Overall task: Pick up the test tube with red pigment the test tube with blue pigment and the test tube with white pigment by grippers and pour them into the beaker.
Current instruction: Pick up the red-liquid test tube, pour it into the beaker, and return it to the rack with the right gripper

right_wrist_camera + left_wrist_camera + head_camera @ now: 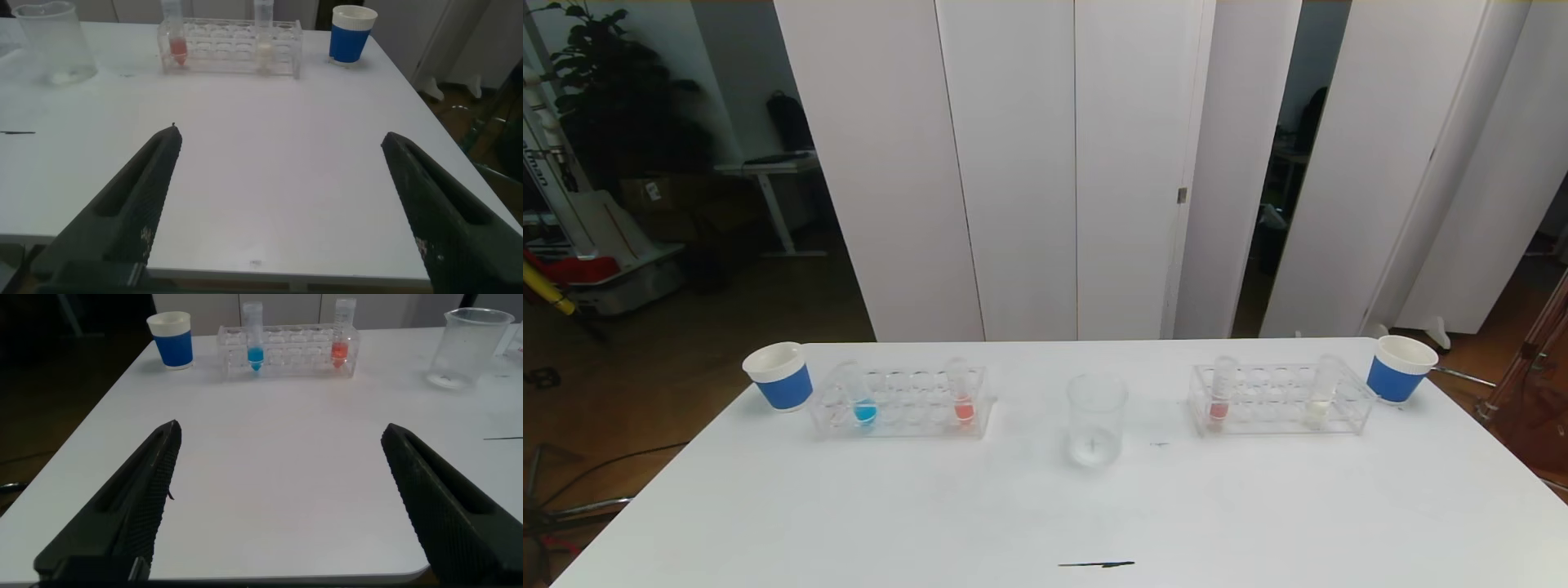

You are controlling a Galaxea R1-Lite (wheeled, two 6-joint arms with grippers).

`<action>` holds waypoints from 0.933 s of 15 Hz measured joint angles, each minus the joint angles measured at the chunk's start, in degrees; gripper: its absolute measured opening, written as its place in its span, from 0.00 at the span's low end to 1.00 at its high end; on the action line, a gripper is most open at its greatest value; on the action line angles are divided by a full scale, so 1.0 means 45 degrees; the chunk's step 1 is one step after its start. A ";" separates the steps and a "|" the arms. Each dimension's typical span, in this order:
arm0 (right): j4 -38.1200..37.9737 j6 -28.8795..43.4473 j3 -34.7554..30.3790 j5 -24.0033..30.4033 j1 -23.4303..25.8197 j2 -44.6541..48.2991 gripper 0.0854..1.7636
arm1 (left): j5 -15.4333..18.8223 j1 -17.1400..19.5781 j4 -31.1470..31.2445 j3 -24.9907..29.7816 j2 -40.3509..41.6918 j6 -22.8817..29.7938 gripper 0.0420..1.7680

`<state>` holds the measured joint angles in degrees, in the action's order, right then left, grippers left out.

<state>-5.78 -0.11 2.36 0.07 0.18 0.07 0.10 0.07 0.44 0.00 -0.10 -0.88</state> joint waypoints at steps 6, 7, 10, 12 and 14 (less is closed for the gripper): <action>0.0011 0.0008 0.0000 -0.0016 0.0000 0.0000 0.99 | 0.0000 0.0000 0.0000 0.0000 0.0000 0.0005 0.99; 0.0011 0.0008 0.0000 -0.0011 0.0000 0.0000 0.99 | 0.0000 0.0000 0.0000 0.0000 0.0000 0.0000 0.99; 0.0005 0.0008 0.0000 -0.0016 0.0000 0.0000 0.99 | 0.0000 0.0000 0.0000 0.0000 0.0000 0.0000 0.99; 0.0000 0.0008 0.0000 -0.0016 0.0000 0.0000 0.99 | -0.0005 0.0000 0.0000 0.0000 0.0000 0.0000 0.99; 0.0000 0.0008 0.0000 -0.0016 0.0000 0.0000 0.99 | 0.0000 0.0000 0.0000 0.0000 0.0000 0.0000 0.99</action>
<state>-5.78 -0.07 2.36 0.00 0.18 0.07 0.10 0.07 0.44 0.00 -0.10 -0.88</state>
